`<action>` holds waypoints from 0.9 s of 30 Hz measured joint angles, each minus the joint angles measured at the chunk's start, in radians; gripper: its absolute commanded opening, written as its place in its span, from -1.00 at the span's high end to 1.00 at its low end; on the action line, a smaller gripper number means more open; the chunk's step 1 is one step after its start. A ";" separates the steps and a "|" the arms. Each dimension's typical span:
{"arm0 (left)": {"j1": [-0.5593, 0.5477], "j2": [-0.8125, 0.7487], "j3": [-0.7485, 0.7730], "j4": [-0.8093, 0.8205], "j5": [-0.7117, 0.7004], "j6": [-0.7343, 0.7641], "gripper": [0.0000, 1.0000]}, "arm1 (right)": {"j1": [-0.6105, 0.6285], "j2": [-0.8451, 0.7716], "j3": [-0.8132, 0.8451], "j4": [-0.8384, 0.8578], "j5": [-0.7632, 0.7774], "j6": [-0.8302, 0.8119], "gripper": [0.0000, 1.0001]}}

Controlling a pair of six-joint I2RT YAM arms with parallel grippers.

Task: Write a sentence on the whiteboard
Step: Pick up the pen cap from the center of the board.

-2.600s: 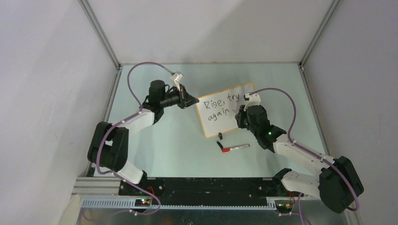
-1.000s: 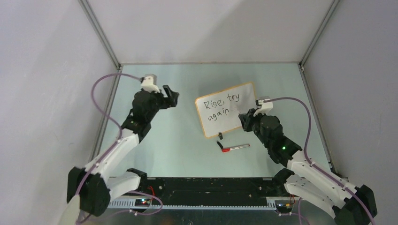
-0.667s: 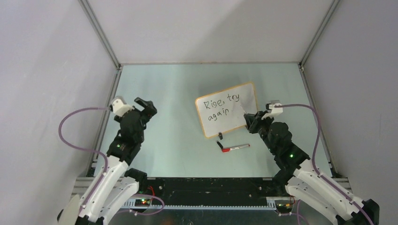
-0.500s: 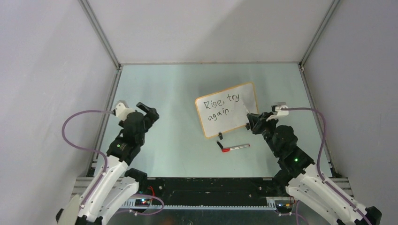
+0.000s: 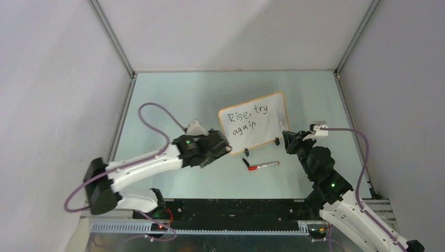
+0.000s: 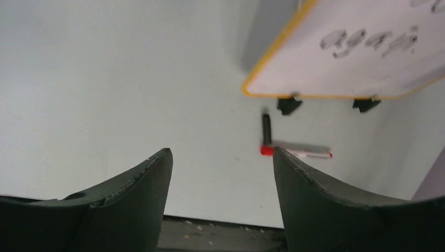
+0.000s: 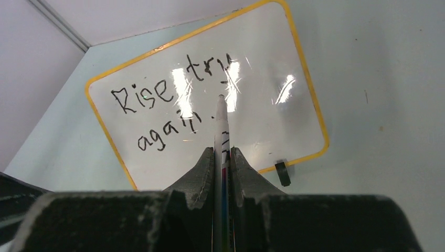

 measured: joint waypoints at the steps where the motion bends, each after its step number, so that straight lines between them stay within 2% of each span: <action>1: -0.035 0.066 0.060 -0.019 0.001 -0.031 -0.40 | -0.003 -0.003 -0.004 -0.001 0.003 0.003 1.00; 5: -0.118 0.235 0.150 -0.013 0.024 -0.122 -0.20 | -0.009 -0.017 -0.015 -0.005 0.016 0.013 1.00; 10: -0.167 0.352 0.173 -0.018 0.035 -0.199 -0.17 | -0.014 -0.055 -0.029 -0.007 0.024 0.024 1.00; 18: -0.199 0.525 0.335 0.013 -0.020 -0.234 -0.10 | -0.026 -0.084 -0.033 -0.009 0.029 0.027 1.00; 27: -0.211 0.657 0.359 0.036 -0.074 -0.283 -0.02 | -0.040 -0.088 -0.033 -0.010 0.029 0.031 1.00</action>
